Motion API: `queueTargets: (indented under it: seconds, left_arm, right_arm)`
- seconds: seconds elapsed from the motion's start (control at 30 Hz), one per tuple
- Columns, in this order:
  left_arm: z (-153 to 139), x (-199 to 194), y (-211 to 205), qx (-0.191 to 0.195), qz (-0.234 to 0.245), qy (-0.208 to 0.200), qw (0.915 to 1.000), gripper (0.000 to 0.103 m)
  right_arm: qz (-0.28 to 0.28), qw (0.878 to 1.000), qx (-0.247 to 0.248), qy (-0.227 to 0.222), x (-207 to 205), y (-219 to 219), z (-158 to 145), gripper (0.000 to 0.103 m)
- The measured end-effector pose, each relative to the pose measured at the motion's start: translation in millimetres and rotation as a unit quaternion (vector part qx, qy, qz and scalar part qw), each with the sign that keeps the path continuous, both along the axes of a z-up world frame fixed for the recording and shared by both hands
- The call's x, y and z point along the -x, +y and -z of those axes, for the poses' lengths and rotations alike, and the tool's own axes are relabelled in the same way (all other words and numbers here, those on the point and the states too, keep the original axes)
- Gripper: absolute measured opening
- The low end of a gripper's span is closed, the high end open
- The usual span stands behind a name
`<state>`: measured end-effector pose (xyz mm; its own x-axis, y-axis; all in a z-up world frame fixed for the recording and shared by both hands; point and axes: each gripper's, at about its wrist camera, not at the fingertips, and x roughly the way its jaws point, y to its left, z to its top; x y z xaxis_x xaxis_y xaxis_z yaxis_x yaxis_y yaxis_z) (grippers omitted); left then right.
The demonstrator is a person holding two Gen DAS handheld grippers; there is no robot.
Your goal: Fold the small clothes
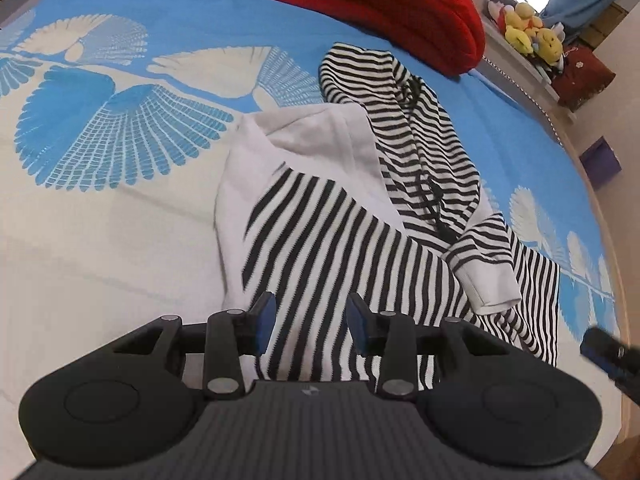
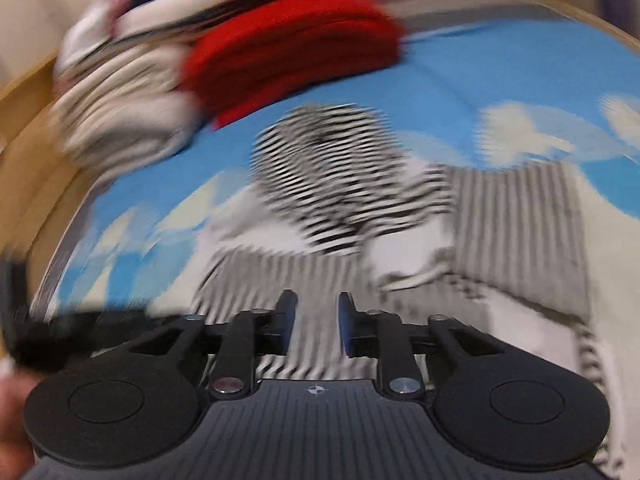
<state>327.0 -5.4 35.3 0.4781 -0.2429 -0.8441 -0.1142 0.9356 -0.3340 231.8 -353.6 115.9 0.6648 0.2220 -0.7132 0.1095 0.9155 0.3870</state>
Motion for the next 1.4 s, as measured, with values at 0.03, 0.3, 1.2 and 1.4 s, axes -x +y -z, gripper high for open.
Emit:
queueTargets:
  seconds: [0.03, 0.3, 1.2, 1.4]
  left_arm:
    - [1, 0, -2, 0.000, 0.001, 0.001, 1.0000, 0.043]
    - [-1, -5, -9, -0.003, -0.013, -0.007, 0.9999, 0.043]
    - [-13, -4, 3, -0.003, -0.009, -0.019, 0.9998, 0.043]
    - [-13, -3, 13, -0.005, -0.021, -0.018, 0.9996, 0.043]
  right_arm:
    - [0.019, 1.000, -0.006, -0.003, -2, -11, 3, 0.030]
    - [0.064, 0.997, -0.028, 0.034, -35, -27, 70, 0.039]
    - [0.059, 0.991, 0.060, -0.102, -55, 5, 46, 0.000]
    - [-0.103, 0.957, 0.029, -0.271, -21, 36, -16, 0.000]
